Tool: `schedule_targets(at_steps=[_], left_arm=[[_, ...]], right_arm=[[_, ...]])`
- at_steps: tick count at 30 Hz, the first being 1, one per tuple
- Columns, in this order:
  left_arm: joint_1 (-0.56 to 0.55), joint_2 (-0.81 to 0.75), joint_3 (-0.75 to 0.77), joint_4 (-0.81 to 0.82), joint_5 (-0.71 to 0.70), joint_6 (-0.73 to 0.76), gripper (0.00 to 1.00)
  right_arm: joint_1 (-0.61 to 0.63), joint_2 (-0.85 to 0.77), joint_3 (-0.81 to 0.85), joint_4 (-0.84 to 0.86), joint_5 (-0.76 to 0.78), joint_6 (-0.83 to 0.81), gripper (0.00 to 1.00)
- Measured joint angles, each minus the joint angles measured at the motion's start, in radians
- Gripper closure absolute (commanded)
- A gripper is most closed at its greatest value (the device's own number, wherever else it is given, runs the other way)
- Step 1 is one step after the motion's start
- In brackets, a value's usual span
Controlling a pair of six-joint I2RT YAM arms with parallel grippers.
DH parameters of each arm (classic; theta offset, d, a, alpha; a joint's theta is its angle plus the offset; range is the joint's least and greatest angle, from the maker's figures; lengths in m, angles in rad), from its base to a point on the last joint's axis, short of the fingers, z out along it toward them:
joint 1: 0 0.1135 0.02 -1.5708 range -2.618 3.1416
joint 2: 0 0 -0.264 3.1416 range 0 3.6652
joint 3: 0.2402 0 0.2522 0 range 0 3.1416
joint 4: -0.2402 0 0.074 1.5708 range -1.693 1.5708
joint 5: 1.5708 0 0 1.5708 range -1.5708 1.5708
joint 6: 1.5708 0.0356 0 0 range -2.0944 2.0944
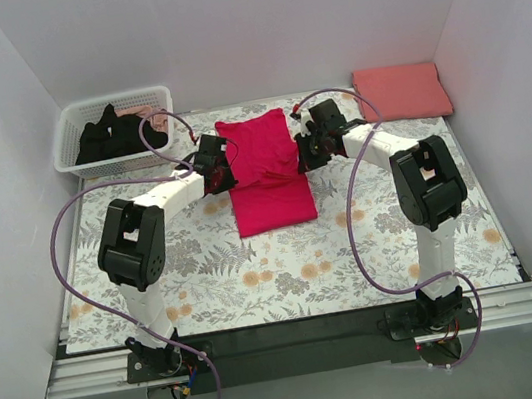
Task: Fold and stack the t-shirts
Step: Fold the tshirt
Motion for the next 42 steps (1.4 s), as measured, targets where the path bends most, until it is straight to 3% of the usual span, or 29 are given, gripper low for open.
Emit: schedule_targets(at_steps=[4,7,11,14,18,20,23,26,29,32,33,37,40,42], left_arm=[[0.001,0.001,-0.019,0.027,-0.001,0.000,1.00],[0.001,0.003,-0.019,0.038,-0.004,0.001,0.93],[0.001,0.013,-0.019,0.061,-0.012,0.007,0.82],[0.002,0.023,-0.019,0.067,-0.018,0.009,0.71],[0.001,0.022,-0.019,0.074,-0.026,0.009,0.57],[0.001,0.005,-0.028,0.072,-0.035,0.005,0.46],[-0.003,-0.089,-0.098,0.073,-0.044,-0.030,0.30],[-0.023,-0.227,-0.158,0.069,-0.067,-0.056,0.24],[-0.077,-0.354,-0.197,0.085,-0.087,-0.078,0.24],[-0.155,-0.437,-0.264,0.128,-0.085,-0.113,0.37],[-0.179,-0.445,-0.288,0.136,-0.082,-0.125,0.49],[-0.254,-0.373,-0.350,0.143,-0.061,-0.159,0.72],[-0.272,-0.286,-0.374,0.141,-0.050,-0.174,0.81],[-0.272,-0.245,-0.381,0.134,-0.043,-0.180,0.82]], right_arm=[[-0.004,0.000,0.000,0.019,0.004,-0.002,0.99],[-0.006,0.000,0.000,0.030,0.014,-0.003,0.95],[-0.006,0.002,0.000,0.034,0.022,-0.006,0.82],[-0.006,0.005,0.000,0.037,0.023,-0.011,0.71],[-0.010,0.007,0.000,0.042,0.030,-0.019,0.63],[-0.010,0.006,0.000,0.043,0.036,-0.019,0.61],[-0.008,-0.014,-0.011,0.045,0.051,-0.013,0.59],[0.003,-0.074,-0.052,0.050,0.080,0.000,0.58],[0.027,-0.157,-0.111,0.068,0.102,0.008,0.59],[0.056,-0.213,-0.150,0.091,0.093,0.013,0.68],[0.068,-0.222,-0.153,0.103,0.085,0.016,0.69],[0.108,-0.217,-0.166,0.140,0.063,0.034,0.81],[0.131,-0.185,-0.172,0.163,0.035,0.051,0.89],[0.139,-0.145,-0.172,0.182,0.016,0.059,0.92]])
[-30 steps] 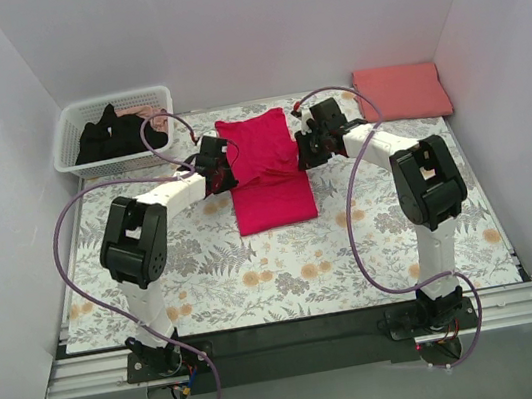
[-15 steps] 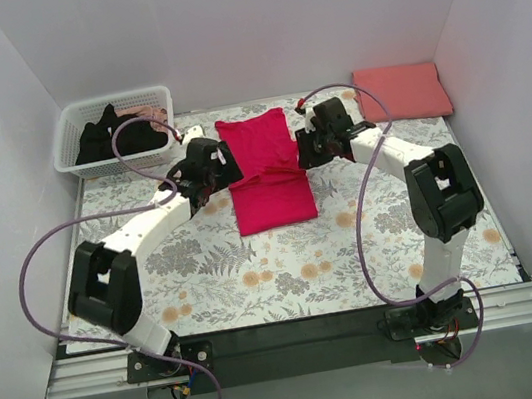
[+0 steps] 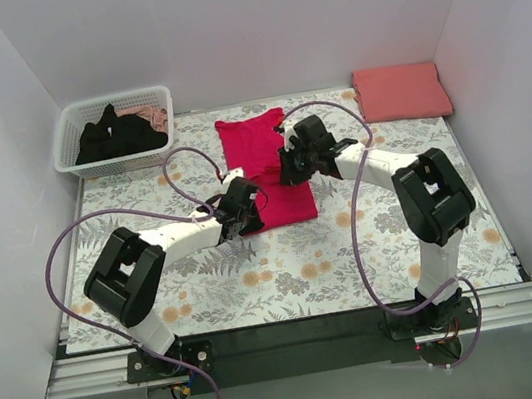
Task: Fold and stack the t-shirts
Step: Fold the tshirt
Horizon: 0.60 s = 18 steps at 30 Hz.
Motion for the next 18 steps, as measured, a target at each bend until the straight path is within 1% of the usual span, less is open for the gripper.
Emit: schedule_targets(at_steps=[5,9,14,18], left_arm=[[0.001,0.021,-0.009,-0.002,0.021,-0.010,0.82],[0.001,0.021,-0.013,-0.006,0.042,-0.019,0.82],[0.001,0.021,-0.013,-0.015,0.070,-0.022,0.82],[0.001,0.008,-0.024,-0.023,0.095,-0.022,0.82]], right_arm=[[0.001,0.106,0.002,0.013,-0.032,0.020,0.95],[-0.002,0.176,0.041,0.016,-0.039,0.032,0.95],[-0.019,0.250,0.165,0.022,-0.004,0.031,0.92],[-0.057,0.344,0.321,0.022,0.026,0.033,0.89]])
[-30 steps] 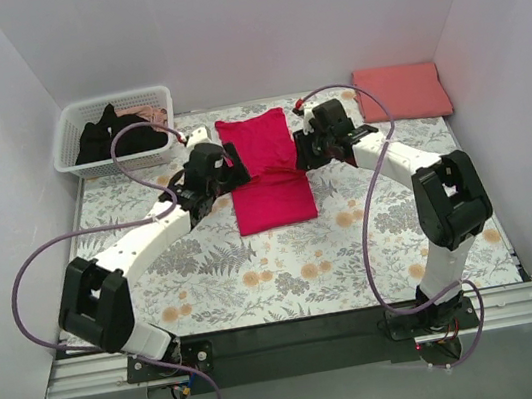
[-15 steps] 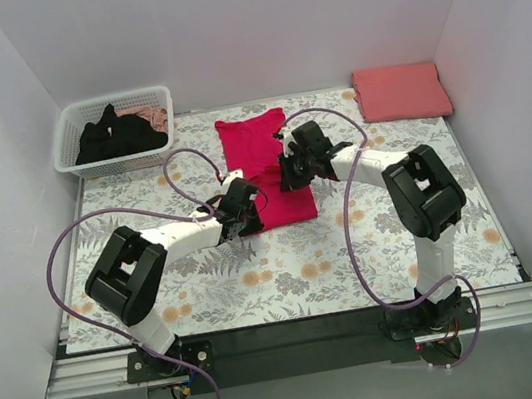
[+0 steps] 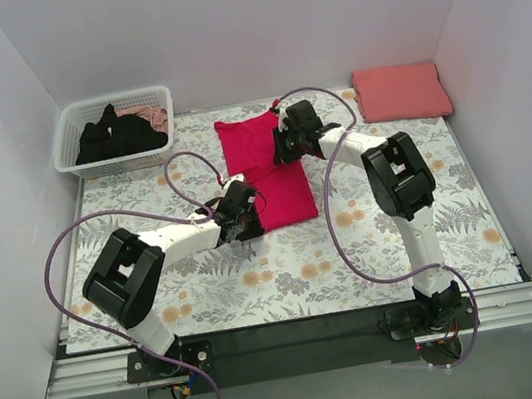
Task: Fold and stack the t-shirts
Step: Fold the tshirt
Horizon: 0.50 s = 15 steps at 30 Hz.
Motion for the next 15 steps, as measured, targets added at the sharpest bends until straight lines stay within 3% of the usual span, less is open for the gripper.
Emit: schedule_targets(at_steps=[7,15], left_arm=[[0.000,-0.060,-0.056,-0.021,0.048,-0.011,0.80],[0.000,-0.235,-0.114,-0.079,0.073,-0.041,0.74]], right_arm=[[-0.074,0.006,0.099,0.019,-0.033,0.008,0.74],[-0.042,-0.222,-0.195,0.145,-0.281,0.060,0.71]])
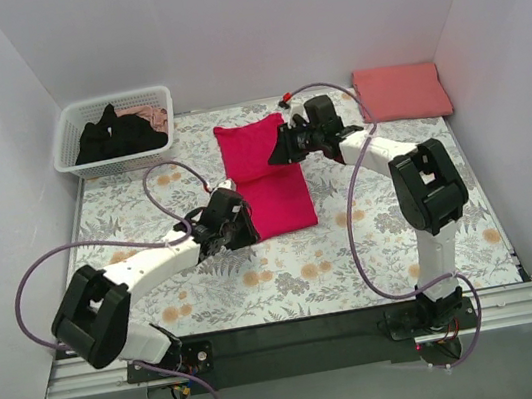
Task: Fold and stack the t-shirts
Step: Fold the tshirt
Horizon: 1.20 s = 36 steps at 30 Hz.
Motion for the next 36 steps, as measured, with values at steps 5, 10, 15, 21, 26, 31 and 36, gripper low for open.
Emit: schedule_targets(at_steps=[5,10,15,21,26,31,36], left_arm=[[0.000,-0.117,-0.002,-0.004,-0.011,-0.014,0.74],[0.000,-0.147,-0.002,-0.024,-0.025,-0.029,0.73],[0.000,-0.209,-0.012,-0.066,-0.068,-0.041,0.73],[0.000,-0.274,-0.039,-0.102,-0.089,-0.060,0.73],[0.000,-0.282,-0.075,-0.114,-0.090,-0.075,0.72],[0.000,-0.278,-0.089,-0.116,-0.090,-0.084,0.72],[0.005,-0.257,-0.088,-0.082,-0.092,-0.079,0.71]], right_arm=[[0.082,-0.004,-0.027,0.041,-0.140,0.009,0.71],[0.163,0.079,0.004,0.068,-0.210,0.010,0.71],[0.175,0.229,0.099,0.063,-0.233,0.013,0.71],[0.145,0.384,0.288,0.061,-0.252,0.017,0.69],[0.094,0.477,0.443,0.060,-0.252,0.040,0.67],[0.015,0.498,0.523,0.062,-0.238,0.081,0.66],[-0.053,0.389,0.374,0.069,-0.226,0.106,0.66]])
